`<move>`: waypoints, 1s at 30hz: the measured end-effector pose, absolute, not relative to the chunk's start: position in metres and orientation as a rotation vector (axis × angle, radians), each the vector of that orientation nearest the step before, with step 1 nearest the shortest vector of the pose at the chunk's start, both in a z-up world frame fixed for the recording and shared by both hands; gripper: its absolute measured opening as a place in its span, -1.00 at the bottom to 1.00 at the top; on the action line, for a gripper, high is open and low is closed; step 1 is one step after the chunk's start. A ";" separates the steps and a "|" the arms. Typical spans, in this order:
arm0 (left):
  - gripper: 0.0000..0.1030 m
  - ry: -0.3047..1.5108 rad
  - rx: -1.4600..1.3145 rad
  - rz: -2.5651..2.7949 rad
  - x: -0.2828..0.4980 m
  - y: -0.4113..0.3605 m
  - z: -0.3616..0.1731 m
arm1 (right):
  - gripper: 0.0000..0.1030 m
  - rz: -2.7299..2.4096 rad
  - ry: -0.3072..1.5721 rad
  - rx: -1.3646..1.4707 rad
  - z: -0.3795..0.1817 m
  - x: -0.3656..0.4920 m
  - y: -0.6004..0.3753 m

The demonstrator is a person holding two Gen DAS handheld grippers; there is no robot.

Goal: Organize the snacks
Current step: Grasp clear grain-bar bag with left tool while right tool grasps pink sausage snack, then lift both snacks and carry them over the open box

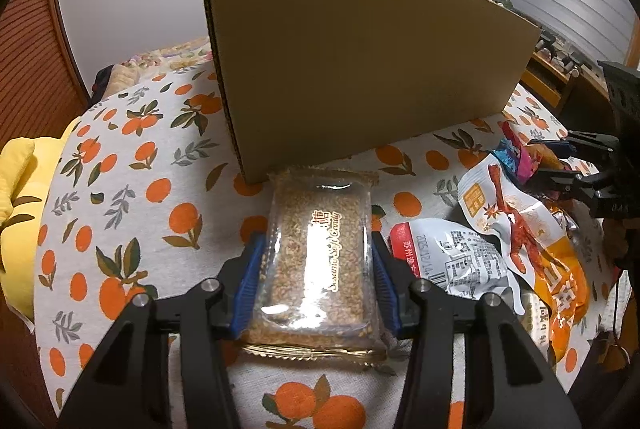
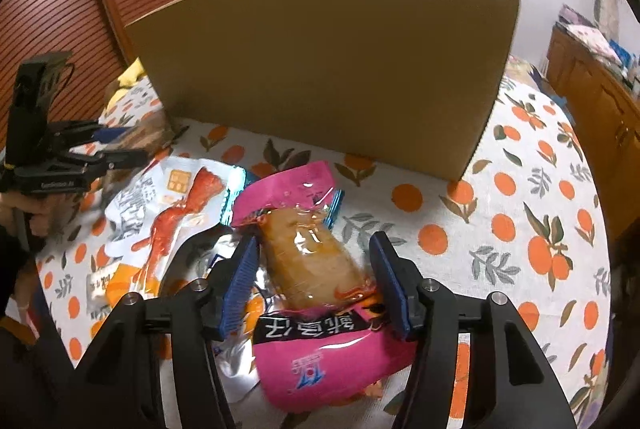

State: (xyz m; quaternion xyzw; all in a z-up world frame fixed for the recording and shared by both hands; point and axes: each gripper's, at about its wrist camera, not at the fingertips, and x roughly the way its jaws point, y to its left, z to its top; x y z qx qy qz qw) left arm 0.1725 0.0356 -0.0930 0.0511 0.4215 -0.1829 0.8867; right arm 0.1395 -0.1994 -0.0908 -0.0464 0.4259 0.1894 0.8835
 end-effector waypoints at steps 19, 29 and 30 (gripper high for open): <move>-0.13 0.787 0.061 -0.415 0.142 0.033 -0.059 | -0.24 0.354 0.832 -0.098 -0.083 0.131 -0.201; -0.13 0.721 0.052 -0.450 0.127 0.021 -0.031 | -0.24 0.349 0.743 -0.091 -0.059 0.104 -0.199; -0.13 0.717 0.051 -0.453 0.126 0.020 -0.029 | -0.24 0.351 0.734 -0.085 -0.055 0.101 -0.199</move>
